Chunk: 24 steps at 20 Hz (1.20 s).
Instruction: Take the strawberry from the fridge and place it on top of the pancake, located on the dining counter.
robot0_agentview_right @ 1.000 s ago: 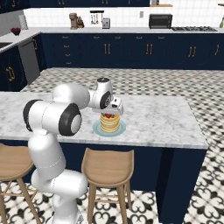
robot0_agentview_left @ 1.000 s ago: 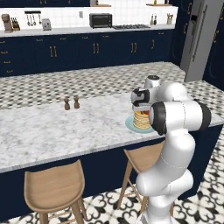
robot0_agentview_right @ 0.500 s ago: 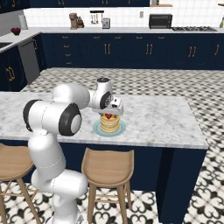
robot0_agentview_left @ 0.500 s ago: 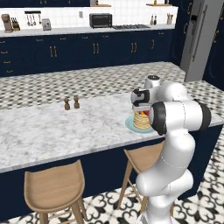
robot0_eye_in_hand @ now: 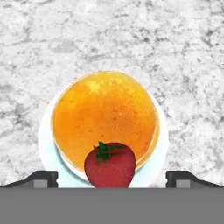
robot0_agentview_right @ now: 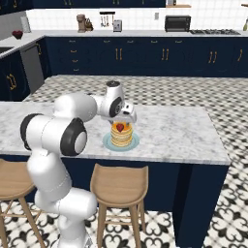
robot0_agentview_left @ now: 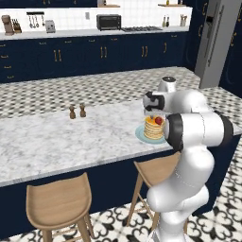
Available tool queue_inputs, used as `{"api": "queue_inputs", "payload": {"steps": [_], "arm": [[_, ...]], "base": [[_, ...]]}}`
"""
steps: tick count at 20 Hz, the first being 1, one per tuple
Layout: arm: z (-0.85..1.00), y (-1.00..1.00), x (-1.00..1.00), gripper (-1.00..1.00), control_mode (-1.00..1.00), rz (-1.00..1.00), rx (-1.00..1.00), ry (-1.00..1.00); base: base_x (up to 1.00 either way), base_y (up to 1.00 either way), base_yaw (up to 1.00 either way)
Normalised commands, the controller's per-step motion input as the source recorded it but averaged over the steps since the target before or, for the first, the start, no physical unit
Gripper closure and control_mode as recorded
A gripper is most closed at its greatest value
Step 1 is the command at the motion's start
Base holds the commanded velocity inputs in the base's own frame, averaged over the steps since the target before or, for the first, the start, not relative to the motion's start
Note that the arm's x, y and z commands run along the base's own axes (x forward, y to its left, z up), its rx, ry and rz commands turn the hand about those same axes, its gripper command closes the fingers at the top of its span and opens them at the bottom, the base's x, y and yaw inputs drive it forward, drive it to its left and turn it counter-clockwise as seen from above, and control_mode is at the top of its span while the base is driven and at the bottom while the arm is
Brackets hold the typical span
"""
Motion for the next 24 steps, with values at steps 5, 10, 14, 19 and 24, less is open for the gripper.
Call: {"api": "queue_inputs", "payload": {"steps": [5,10,14,19,24], "arm": [[0.39,0.23,-0.93,-1.00,-1.00,0.00,-0.01,-0.07],[0.28,0.56,-1.00,-1.00,-1.00,0.01,-0.04,0.00],[0.12,0.99,-1.00,-1.00,-1.00,0.07,-0.09,0.00],[0.13,1.00,-1.00,-1.00,-1.00,0.13,-0.09,0.00],[0.02,1.00,-1.00,-1.00,-1.00,0.15,-0.16,0.00]], "base": [[0.00,0.00,0.00],[0.00,0.00,0.00],[0.00,0.00,0.00],[0.00,0.00,0.00],[0.00,0.00,0.00]]}}
